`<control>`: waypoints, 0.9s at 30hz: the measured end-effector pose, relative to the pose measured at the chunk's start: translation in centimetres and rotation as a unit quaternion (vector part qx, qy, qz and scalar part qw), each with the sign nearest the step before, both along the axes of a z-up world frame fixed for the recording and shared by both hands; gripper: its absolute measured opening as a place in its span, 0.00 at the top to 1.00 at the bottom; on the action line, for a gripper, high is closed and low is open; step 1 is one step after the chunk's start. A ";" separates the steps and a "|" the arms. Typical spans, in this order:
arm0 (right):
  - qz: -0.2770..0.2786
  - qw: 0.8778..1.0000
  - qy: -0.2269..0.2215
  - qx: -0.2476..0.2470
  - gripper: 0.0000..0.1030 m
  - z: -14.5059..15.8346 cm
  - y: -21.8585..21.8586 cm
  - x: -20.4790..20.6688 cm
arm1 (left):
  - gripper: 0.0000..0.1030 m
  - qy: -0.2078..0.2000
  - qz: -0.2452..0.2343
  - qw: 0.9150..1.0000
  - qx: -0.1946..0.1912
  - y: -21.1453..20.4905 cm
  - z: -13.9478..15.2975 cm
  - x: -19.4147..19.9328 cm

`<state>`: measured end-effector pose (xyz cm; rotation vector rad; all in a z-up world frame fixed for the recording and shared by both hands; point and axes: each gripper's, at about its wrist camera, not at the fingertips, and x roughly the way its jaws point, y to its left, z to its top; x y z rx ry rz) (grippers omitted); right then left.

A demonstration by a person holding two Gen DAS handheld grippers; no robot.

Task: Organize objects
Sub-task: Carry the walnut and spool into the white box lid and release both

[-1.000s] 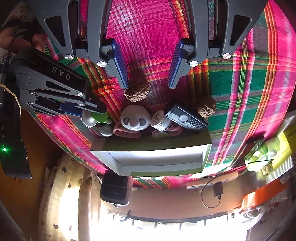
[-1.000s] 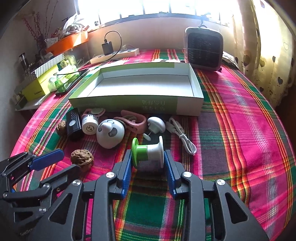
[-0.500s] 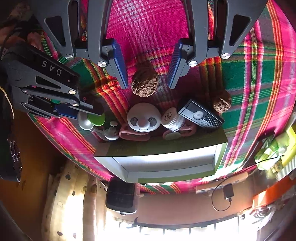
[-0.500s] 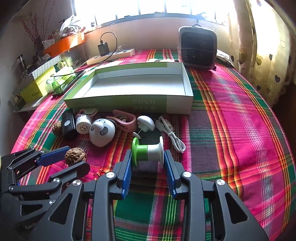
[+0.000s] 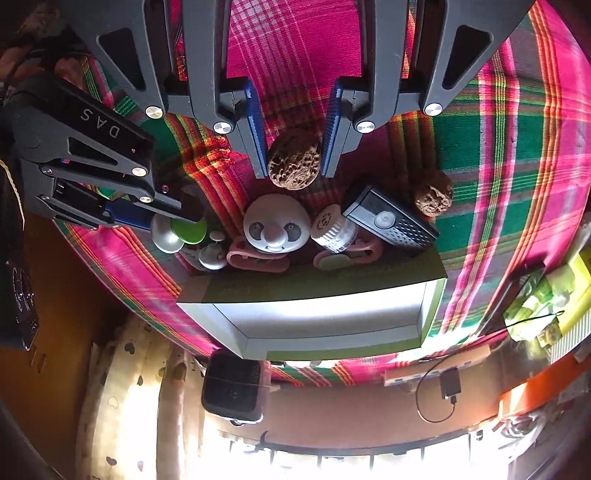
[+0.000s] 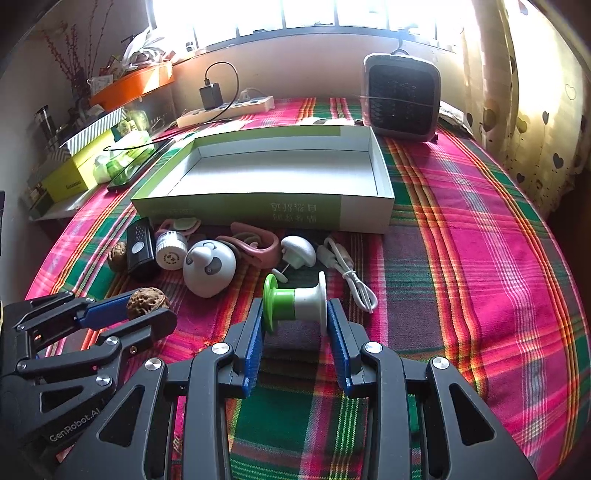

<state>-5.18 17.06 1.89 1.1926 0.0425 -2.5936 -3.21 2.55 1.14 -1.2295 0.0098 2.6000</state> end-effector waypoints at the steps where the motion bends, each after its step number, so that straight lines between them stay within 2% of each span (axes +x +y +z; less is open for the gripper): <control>1: 0.001 1.000 0.002 0.000 0.66 0.2 0.0 -0.1 | 0.74 0.002 -0.001 1.000 0.001 0.0 0.2 -0.1; 12: 0.015 0.999 0.027 0.009 0.66 2.6 -1.0 -2.0 | 0.74 0.015 0.005 1.000 0.008 -1.0 2.4 -2.5; 27: 0.040 0.999 0.029 0.016 0.66 4.6 -3.4 -8.5 | 0.74 0.039 0.035 0.999 0.004 -3.8 5.1 -10.0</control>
